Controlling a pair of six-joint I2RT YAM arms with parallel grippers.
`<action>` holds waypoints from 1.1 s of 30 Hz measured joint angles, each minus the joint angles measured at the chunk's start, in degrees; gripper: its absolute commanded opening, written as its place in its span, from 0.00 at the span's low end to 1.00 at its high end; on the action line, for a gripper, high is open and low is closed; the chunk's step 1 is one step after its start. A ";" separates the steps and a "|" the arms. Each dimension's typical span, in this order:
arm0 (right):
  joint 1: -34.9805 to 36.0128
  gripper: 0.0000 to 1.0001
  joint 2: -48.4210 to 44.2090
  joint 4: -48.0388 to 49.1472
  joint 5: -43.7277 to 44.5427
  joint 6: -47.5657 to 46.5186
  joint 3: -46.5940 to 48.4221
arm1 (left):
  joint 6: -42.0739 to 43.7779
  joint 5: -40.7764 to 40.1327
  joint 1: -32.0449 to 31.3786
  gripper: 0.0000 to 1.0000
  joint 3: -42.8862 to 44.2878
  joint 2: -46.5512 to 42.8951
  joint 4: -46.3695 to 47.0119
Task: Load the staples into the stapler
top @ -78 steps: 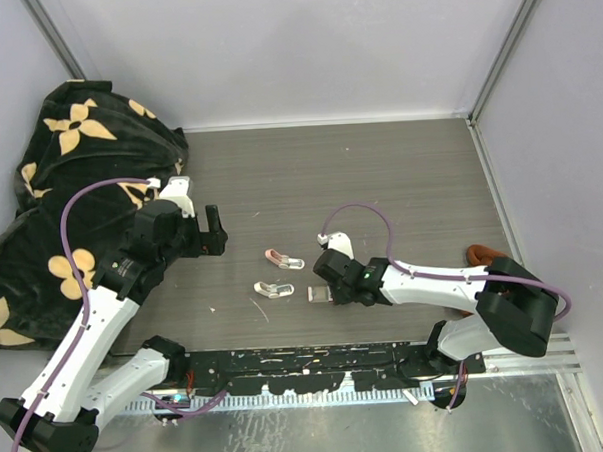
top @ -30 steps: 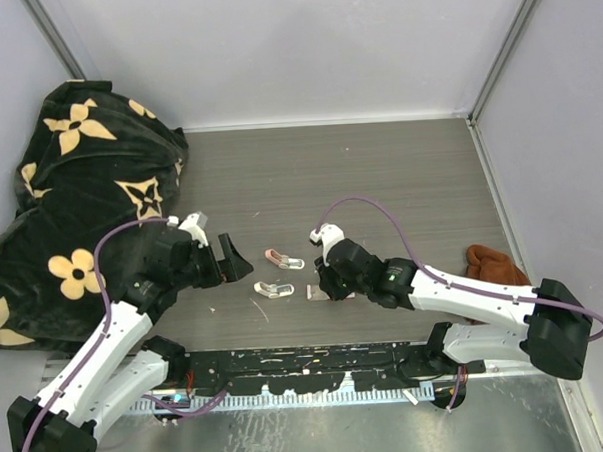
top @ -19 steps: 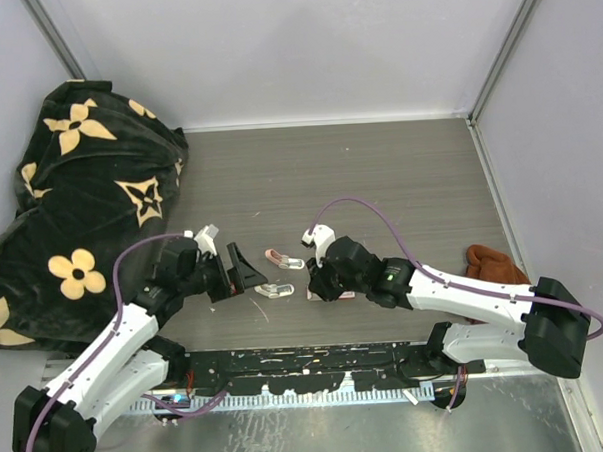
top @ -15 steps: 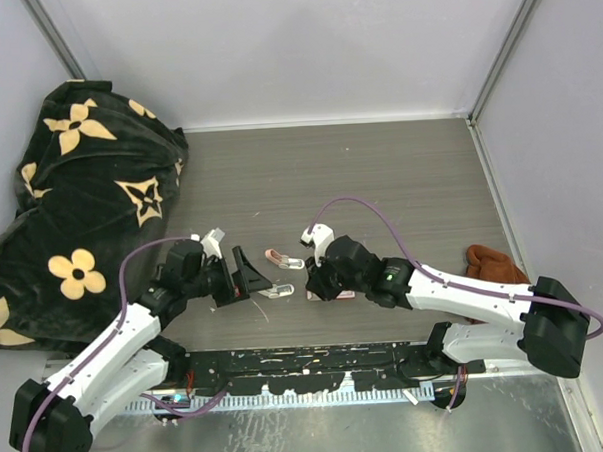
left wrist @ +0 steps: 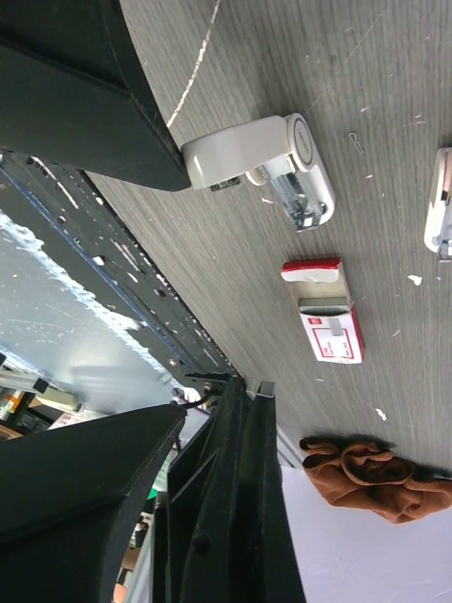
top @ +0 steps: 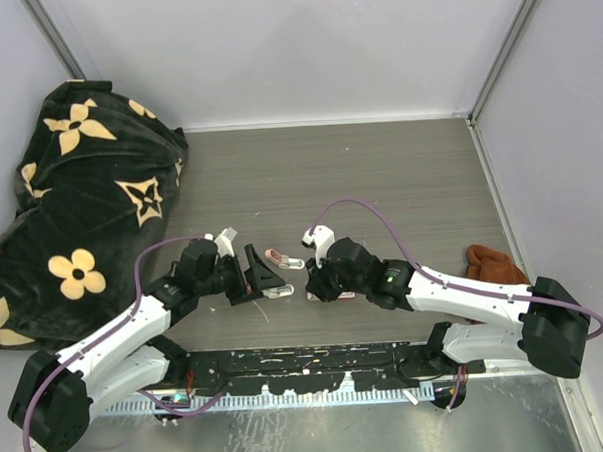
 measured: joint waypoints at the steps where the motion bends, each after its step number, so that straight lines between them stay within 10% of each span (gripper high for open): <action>1: 0.00 0.17 -0.13 0.02 0.00 0.09 -0.11 | -0.07 -0.17 0.00 0.98 0.00 0.48 0.39; 33: 0.02 0.17 2.16 1.68 -3.43 -0.24 -2.03 | 5.55 -6.36 0.00 0.98 1.14 8.46 4.79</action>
